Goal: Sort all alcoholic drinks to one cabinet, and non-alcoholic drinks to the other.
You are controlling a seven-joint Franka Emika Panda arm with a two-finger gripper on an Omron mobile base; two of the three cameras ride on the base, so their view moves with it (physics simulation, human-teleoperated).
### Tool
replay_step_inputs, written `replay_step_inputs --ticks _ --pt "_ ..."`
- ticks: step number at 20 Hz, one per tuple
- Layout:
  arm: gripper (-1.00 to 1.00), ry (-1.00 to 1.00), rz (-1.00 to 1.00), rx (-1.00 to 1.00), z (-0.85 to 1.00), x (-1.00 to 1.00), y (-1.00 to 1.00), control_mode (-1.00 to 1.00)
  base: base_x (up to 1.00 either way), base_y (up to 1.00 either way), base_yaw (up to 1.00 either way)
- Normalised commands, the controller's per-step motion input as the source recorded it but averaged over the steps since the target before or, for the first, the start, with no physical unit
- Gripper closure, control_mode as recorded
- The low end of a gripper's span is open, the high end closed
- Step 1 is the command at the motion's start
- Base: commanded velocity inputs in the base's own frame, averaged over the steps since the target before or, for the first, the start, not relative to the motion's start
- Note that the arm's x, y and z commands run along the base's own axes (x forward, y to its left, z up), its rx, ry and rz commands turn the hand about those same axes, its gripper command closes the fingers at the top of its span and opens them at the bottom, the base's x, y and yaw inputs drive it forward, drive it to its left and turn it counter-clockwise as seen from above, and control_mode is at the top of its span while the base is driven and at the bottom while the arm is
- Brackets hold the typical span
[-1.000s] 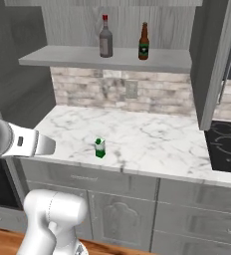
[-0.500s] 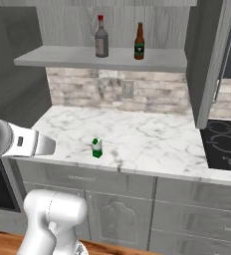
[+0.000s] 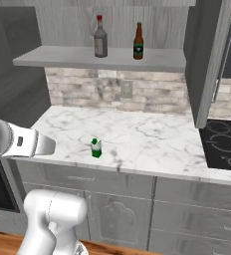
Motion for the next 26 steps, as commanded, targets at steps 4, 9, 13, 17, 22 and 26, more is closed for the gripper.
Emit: replay_step_inputs --ticks 4,9,13,17,22,26 --pt "-1.00 0.00 0.00 0.00 0.00 0.00 0.00 1.00 0.00 0.00 0.00" --pt "-1.00 0.00 0.00 0.00 0.00 0.00 0.00 1.00 0.00 0.00 0.00" --pt "-1.00 0.04 0.00 0.00 -0.02 0.04 0.00 -1.00 0.00 0.00 0.00" --pt "-1.00 0.10 0.00 0.00 0.00 0.13 0.00 -1.00 0.00 0.00 0.00" --pt "-1.00 0.10 0.00 0.00 0.00 0.13 -0.01 -1.00 0.00 0.00 0.00" --pt "-1.00 0.04 0.00 0.00 0.00 0.09 -0.02 -1.00 0.00 0.00 0.00"
